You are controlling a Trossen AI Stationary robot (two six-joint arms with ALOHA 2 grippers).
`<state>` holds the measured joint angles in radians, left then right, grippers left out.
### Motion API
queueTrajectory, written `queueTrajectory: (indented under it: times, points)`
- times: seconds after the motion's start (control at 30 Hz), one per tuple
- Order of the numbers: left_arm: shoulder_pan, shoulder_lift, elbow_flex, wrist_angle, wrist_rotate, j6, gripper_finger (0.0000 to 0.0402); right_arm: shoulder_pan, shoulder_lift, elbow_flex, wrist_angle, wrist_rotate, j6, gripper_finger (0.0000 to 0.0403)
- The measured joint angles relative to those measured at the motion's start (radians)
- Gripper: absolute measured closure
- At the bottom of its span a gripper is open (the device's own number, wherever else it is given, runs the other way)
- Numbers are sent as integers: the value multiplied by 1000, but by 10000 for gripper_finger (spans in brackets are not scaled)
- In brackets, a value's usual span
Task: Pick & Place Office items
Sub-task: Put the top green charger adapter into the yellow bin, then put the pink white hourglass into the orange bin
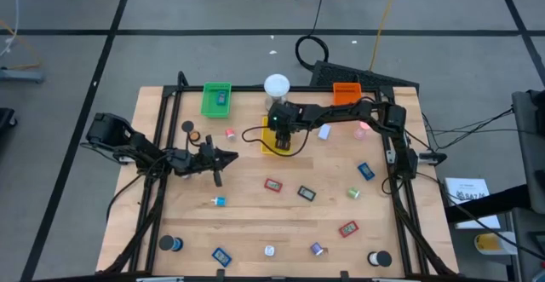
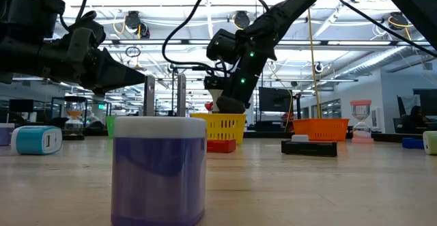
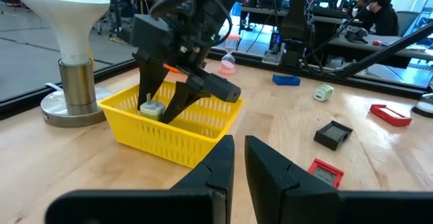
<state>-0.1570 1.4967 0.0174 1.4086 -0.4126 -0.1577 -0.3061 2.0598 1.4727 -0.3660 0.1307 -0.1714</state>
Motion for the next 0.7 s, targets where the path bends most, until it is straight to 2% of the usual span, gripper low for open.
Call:
queueTrajectory:
  times: [0.43,0.7]
  points:
    - [0,0,0,0,0,-2,364,15,-22,1,19,4,-3,209]
    - [0,0,0,-1,1,-3,364,48,-98,0,-13,4,21,238]
